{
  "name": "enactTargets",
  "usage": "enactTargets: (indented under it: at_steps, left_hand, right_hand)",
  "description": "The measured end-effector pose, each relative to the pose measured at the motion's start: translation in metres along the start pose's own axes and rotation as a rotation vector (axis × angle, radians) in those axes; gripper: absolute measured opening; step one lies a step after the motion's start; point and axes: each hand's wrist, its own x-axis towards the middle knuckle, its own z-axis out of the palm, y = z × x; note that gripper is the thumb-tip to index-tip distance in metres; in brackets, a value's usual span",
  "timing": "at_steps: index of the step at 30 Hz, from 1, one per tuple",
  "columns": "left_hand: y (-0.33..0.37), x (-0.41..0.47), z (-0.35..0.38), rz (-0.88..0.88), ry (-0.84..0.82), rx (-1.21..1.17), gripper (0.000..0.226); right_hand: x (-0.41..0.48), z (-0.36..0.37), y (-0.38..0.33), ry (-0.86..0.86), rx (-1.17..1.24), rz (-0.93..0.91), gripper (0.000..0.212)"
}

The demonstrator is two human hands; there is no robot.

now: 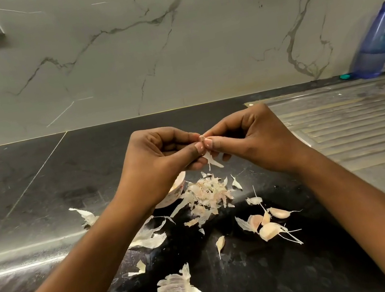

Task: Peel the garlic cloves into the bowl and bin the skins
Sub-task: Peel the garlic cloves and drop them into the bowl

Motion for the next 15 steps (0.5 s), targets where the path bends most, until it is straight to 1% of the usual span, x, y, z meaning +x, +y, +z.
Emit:
enactTargets:
  at_steps: [7, 15]
  left_hand:
    - [-0.001, 0.001, -0.001, 0.026, 0.006, 0.004, 0.019]
    - [-0.002, 0.0, 0.003, 0.032, 0.0, 0.009, 0.017]
  right_hand:
    - [-0.002, 0.008, 0.0, 0.062, -0.032, -0.053, 0.01]
    - [-0.003, 0.012, 0.0, 0.111, -0.072, -0.063, 0.005]
